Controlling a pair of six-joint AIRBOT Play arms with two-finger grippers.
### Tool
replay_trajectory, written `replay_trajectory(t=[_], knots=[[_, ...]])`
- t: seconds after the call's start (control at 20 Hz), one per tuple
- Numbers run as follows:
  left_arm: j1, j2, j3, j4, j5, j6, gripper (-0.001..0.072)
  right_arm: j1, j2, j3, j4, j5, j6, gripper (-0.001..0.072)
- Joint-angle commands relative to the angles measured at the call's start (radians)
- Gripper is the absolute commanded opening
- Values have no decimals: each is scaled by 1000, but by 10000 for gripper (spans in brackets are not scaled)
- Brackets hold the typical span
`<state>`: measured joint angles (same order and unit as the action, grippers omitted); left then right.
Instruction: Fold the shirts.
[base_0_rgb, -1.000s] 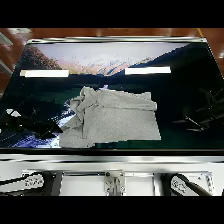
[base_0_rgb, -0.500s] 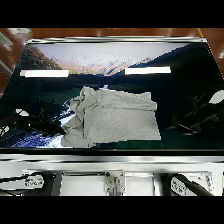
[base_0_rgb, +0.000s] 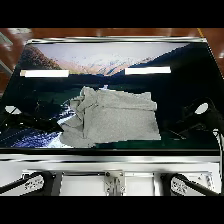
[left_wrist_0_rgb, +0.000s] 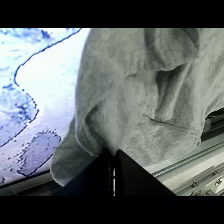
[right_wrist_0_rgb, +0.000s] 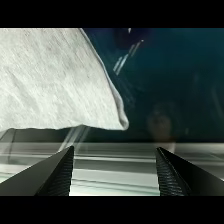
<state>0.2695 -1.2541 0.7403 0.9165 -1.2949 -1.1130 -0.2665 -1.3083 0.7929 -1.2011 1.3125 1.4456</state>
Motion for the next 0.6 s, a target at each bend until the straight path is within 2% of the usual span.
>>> replay_trajectory(t=[0.0,0.2,0.35,0.4,0.45,0.55], knots=[[-1,93,1,-1,-9,5,38,0,-101,-9,128,-34,-100,601],[-1,159,1,-1,-26,5,38,0,-167,-9,109,-62,-100,601],[-1,172,6,-2,-25,4,38,17,-213,-9,211,-74,-98,583],[-1,172,15,-2,-24,1,38,35,-227,-9,252,-85,-102,336],[-1,172,29,-2,-25,1,38,58,-235,-9,284,-95,-105,51],[-1,173,85,-5,-32,1,37,111,-220,4,327,-103,-193,58]])
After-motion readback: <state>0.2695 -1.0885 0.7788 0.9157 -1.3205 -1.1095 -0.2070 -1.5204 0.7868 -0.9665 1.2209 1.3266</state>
